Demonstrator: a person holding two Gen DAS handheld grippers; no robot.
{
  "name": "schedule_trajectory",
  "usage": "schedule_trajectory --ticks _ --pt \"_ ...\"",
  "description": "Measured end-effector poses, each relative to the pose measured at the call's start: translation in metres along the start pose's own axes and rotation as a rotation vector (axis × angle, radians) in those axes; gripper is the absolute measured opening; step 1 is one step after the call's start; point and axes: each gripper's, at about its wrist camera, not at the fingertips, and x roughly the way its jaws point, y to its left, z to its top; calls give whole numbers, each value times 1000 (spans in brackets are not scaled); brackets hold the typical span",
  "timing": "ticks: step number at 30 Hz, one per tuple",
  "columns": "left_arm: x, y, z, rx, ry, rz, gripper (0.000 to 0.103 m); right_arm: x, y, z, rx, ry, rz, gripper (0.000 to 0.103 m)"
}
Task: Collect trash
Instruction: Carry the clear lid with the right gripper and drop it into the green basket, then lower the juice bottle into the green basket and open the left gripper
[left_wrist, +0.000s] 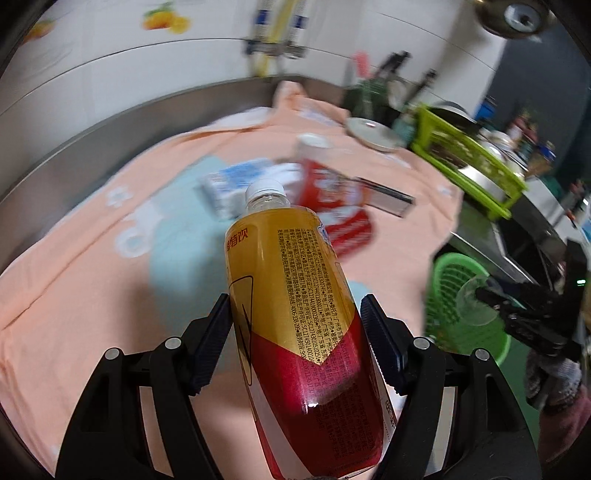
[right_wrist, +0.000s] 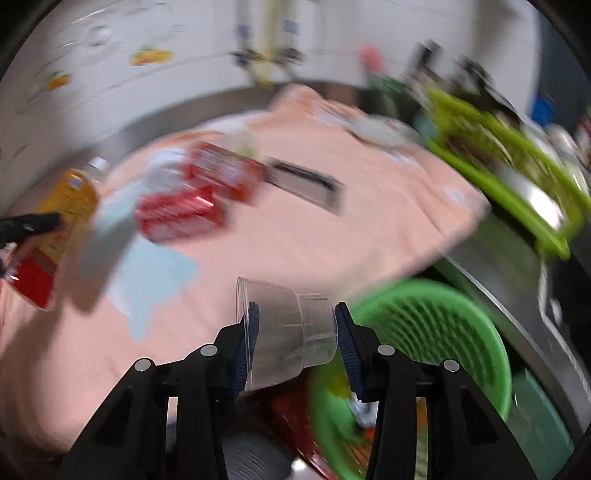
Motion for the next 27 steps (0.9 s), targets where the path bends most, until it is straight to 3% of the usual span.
schedule_trajectory --ticks 2,7,9,14,19,27 --pt "7 -22 4 29 10 -28 70 2 -32 -20 57 34 -72 41" --pt "28 -79 13 108 35 -103 70 12 -93 -57 165 88 -134 41" --pt "36 -101 14 137 44 -126 70 15 -108 -70 198 107 -118 41" --pt "61 -159 16 204 81 -184 70 24 -130 -94 255 123 -108 42" --pt "82 -207 14 267 113 -227 70 21 -145 -102 297 97 -72 52" --pt "111 -266 6 373 149 -277 70 -15 -158 -114 322 17 -86 59"
